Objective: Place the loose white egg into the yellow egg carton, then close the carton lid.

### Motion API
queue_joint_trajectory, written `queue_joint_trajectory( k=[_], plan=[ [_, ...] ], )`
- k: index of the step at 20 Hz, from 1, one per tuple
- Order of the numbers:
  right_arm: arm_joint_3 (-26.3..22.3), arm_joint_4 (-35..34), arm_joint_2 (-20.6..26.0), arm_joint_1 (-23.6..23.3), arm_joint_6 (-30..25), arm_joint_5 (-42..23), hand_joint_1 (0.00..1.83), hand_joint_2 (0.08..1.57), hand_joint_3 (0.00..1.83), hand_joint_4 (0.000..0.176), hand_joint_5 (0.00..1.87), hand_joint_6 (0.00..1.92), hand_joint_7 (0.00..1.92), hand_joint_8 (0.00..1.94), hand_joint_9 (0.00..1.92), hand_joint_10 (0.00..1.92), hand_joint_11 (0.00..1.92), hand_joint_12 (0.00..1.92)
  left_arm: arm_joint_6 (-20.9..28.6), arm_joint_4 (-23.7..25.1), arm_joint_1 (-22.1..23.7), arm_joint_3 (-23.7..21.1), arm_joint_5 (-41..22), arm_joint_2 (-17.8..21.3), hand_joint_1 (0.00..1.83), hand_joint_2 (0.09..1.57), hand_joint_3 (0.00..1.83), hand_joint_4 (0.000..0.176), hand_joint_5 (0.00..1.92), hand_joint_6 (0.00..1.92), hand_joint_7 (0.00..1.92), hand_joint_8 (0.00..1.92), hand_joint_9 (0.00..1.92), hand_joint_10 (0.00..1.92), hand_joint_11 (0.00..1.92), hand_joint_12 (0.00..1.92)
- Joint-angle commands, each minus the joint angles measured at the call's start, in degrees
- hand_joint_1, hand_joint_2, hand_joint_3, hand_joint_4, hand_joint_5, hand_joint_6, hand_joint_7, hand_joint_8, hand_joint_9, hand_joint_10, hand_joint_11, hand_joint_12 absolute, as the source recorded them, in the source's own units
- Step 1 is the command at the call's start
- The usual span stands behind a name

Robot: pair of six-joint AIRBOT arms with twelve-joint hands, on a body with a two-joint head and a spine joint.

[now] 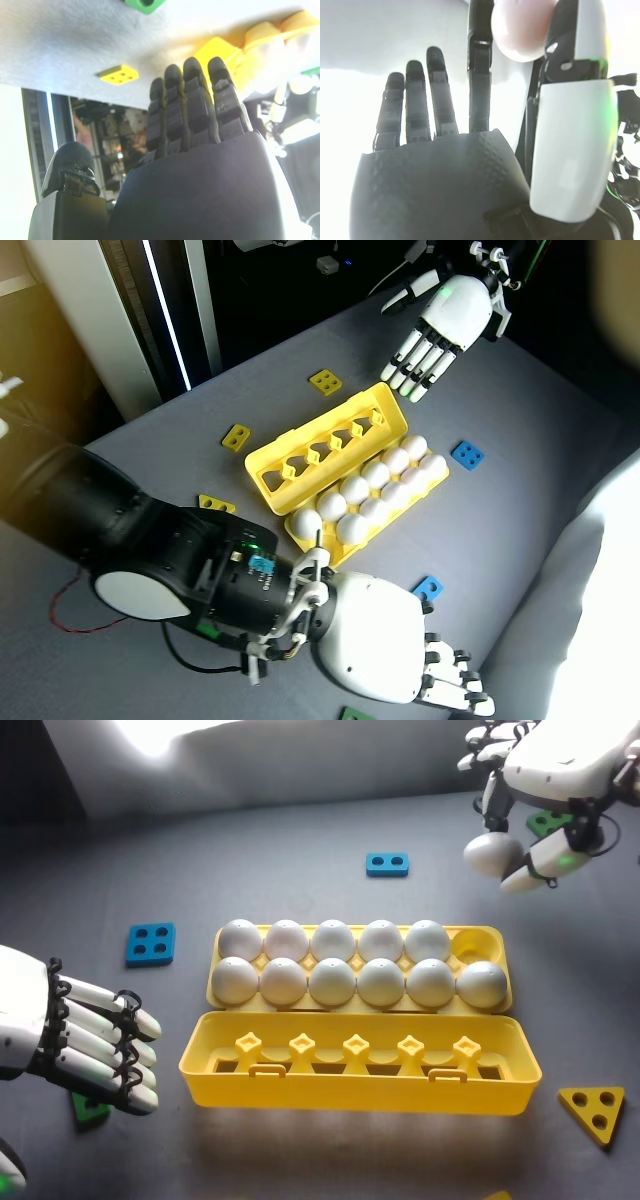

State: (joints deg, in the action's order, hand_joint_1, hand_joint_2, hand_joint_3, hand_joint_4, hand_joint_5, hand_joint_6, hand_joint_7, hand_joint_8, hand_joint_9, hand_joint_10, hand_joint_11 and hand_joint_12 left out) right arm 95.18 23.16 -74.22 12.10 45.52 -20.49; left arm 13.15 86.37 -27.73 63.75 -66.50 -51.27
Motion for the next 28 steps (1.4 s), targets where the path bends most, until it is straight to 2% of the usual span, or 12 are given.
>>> queue_joint_trajectory(
  k=[1,2,4,6,9,11,16,24,25,28],
  plan=[
    [-0.43,1.0,1.44,-1.0,-2.04,-6.4,1.1,0.99,0.0,0.176,1.28,0.48,0.32,0.01,0.13,0.01,0.0,0.0,0.13,-3.43,0.34,0.22,-2.92,0.97,0.0,1.18,0.0,0.0,0.27,0.0,0.3,0.0,0.26,0.0,0.0,0.3],
    [-1.36,6.13,2.82,-1.44,-7.5,-6.47,1.1,0.99,0.0,0.176,1.29,0.45,0.36,0.01,0.15,0.01,0.0,0.0,0.13,-3.43,0.34,0.22,-2.9,0.99,0.0,1.18,0.0,0.0,0.28,0.0,0.31,0.0,0.27,0.0,0.0,0.32],
    [-2.24,10.67,4.21,-1.61,-11.74,-6.51,1.1,0.98,0.0,0.176,1.3,0.44,0.37,0.0,0.15,0.0,0.0,0.0,0.13,-3.43,0.34,0.22,-2.84,1.0,0.0,1.18,0.0,0.0,0.28,0.0,0.31,0.0,0.26,0.0,0.0,0.31],
    [-3.57,18.63,5.76,-1.86,-16.73,-7.49,1.1,0.98,0.0,0.176,1.3,0.43,0.32,0.0,0.15,0.01,0.0,0.0,0.13,-3.44,0.36,0.22,-2.76,1.0,0.0,1.18,0.0,0.0,0.28,0.0,0.3,0.0,0.25,0.0,0.0,0.28],
    [-6.89,23.98,8.04,-2.6,-18.9,-8.5,1.1,0.98,0.0,0.176,1.3,0.43,0.34,0.01,0.15,0.01,0.0,0.0,0.14,-3.44,0.46,0.22,-2.71,0.98,0.0,1.18,0.0,0.0,0.29,0.0,0.32,0.0,0.27,0.0,0.0,0.32],
    [-8.59,27.45,8.9,-3.03,-20.77,-8.52,1.11,0.98,0.0,0.176,1.33,0.38,0.36,0.0,0.16,0.0,0.0,0.0,0.14,-3.44,0.53,0.25,-2.69,0.98,0.0,1.18,0.0,0.0,0.28,0.0,0.31,0.0,0.26,0.0,0.0,0.28],
    [-10.0,28.95,9.08,-3.14,-21.54,-8.39,1.11,0.98,0.0,0.176,1.33,0.38,0.38,0.01,0.18,0.01,0.0,0.0,0.19,-3.44,0.59,0.23,-2.57,0.97,0.0,1.18,0.0,0.0,0.27,0.0,0.29,0.0,0.24,0.0,0.0,0.22],
    [-12.48,28.94,8.69,-1.76,-19.73,-7.5,1.1,0.99,0.0,0.176,1.29,0.46,0.39,0.0,0.18,0.0,0.0,0.0,0.22,-3.44,0.74,0.21,-2.57,0.92,0.0,1.18,0.0,0.0,0.28,0.0,0.31,0.0,0.26,0.0,0.0,0.27],
    [-12.68,28.94,8.69,-1.52,-19.72,-7.45,1.11,0.98,0.0,0.176,1.33,0.39,0.42,0.0,0.19,0.0,0.0,0.0,0.31,-3.44,0.77,0.21,-2.57,0.92,0.0,1.18,0.0,0.0,0.28,0.0,0.31,0.0,0.26,0.0,0.0,0.27],
    [-12.9,28.92,8.66,-1.1,-19.72,-7.21,1.11,0.97,0.0,0.176,1.34,0.37,0.38,0.0,0.18,0.0,0.0,0.0,0.42,-3.44,0.83,0.23,-2.57,0.92,0.0,1.19,0.0,0.0,0.28,0.0,0.31,0.0,0.27,0.0,0.0,0.29]
  ],
)
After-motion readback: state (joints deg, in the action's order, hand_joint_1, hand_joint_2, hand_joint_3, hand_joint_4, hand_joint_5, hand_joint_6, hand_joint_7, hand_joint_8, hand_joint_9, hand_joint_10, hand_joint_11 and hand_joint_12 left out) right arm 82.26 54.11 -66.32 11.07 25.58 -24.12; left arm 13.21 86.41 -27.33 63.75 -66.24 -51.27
